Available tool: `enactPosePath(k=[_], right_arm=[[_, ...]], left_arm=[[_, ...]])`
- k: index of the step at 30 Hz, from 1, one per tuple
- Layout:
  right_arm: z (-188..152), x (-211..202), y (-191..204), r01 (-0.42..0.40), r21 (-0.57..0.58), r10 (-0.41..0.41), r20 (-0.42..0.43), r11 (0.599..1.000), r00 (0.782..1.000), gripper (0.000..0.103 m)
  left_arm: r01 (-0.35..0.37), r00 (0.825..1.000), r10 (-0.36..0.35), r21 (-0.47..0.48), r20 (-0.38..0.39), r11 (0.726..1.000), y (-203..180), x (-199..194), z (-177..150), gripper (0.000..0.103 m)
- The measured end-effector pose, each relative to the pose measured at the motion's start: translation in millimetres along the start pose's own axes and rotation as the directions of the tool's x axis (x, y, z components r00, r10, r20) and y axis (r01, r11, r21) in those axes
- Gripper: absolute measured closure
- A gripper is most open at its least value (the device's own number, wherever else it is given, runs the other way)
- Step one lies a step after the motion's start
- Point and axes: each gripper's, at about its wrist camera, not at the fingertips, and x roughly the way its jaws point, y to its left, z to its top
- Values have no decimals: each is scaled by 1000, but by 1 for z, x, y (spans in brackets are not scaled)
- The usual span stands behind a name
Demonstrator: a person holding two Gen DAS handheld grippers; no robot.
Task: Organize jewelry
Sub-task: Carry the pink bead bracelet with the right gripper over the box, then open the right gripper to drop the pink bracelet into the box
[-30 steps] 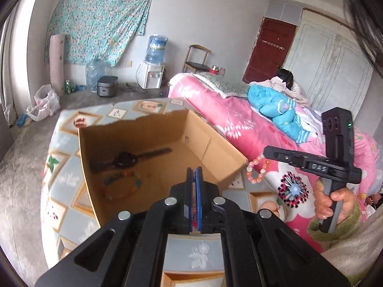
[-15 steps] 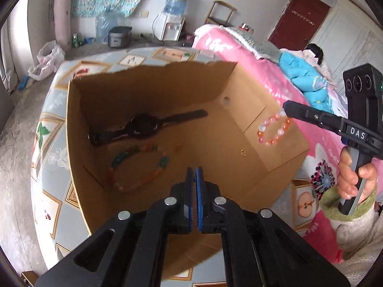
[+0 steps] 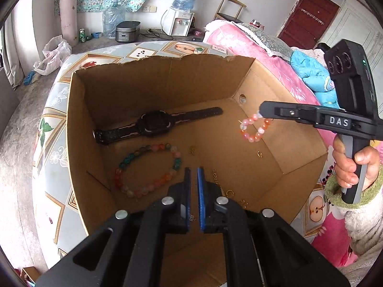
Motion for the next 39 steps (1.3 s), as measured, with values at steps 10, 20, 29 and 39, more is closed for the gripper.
enactPosePath(k=[10, 20, 29, 39], right_arm=[[12, 17, -7, 102, -7, -102, -100, 995, 990, 92], [-8, -44, -3, 201, 6, -200, 116, 980, 973, 84], [-64, -91, 45, 228, 34, -227, 313, 973, 922, 31], [-96, -106, 72, 357, 59, -354, 355, 932, 865, 11]], left_arm=[[-13, 997, 13, -4, 78, 1000, -7, -19, -2, 96], [-22, 984, 24, -12, 179, 1000, -18, -53, -18, 83], [-147, 928, 145, -21, 344, 989, -41, -92, -34, 12], [-315, 862, 356, -169, 361, 934, -51, -113, -47, 5]])
